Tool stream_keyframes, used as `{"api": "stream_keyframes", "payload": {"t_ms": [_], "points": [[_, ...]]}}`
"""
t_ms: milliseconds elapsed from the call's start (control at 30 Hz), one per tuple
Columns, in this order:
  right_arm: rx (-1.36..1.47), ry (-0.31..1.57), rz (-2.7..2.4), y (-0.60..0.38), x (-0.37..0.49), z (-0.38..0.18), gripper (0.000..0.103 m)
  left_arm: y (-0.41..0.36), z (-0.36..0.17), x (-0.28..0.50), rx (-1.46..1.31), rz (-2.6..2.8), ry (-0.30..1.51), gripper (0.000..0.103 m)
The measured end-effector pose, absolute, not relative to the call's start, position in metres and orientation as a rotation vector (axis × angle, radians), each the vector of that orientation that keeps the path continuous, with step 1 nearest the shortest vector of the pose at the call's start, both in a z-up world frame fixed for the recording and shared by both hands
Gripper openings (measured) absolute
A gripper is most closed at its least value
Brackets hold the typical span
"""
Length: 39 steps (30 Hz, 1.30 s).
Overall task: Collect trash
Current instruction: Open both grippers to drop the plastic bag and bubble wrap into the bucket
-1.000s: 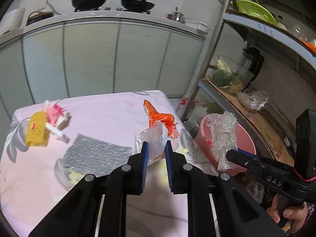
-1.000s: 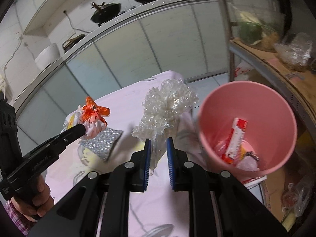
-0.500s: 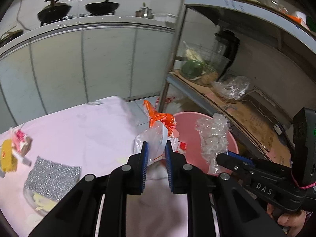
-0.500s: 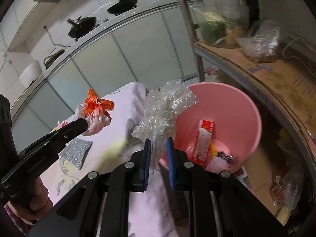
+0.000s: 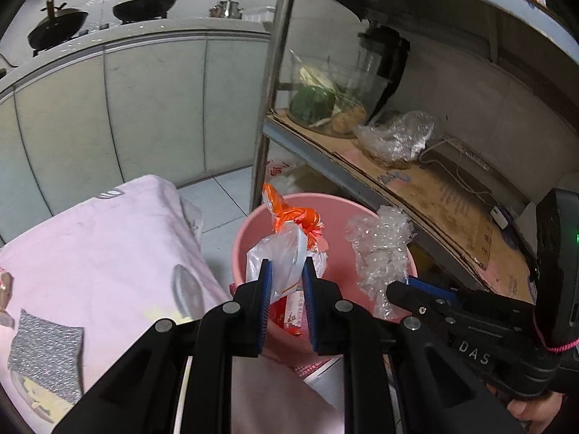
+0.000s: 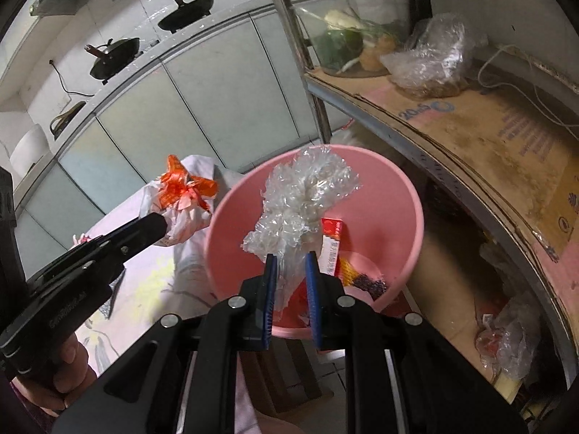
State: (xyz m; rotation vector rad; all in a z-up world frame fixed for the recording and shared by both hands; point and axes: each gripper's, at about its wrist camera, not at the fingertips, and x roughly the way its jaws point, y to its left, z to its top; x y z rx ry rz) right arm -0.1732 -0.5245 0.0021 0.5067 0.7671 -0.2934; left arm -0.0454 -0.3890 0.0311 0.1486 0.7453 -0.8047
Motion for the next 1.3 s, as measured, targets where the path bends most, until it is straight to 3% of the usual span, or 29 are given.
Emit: {"api": "stream_keyframes", "payload": {"t_ms": [867, 1133, 1167, 1267, 1300], "points": [[0.480, 0.854, -0.344, -0.538, -0.152, -0.028, 0.016, -0.439, -0.020, -0.034, 0.249, -0.804, 0.838, 0.017], [0.490, 0.876, -0.359, -0.542, -0.149, -0.034, 0.017, -0.437, -0.024, -0.029, 0.231, -0.783, 0.876, 0.028], [0.499, 0.879, -0.358, -0.543, -0.148, -0.035, 0.018, -0.436, -0.024, -0.029, 0.226, -0.783, 0.878, 0.032], [0.513, 0.873, -0.355, -0.545, -0.151, -0.035, 0.035, -0.433, -0.022, -0.029, 0.214, -0.781, 0.878, 0.037], [0.513, 0.872, -0.354, -0.544, -0.151, -0.035, 0.036, -0.431, -0.020, -0.030, 0.209, -0.781, 0.879, 0.037]]}}
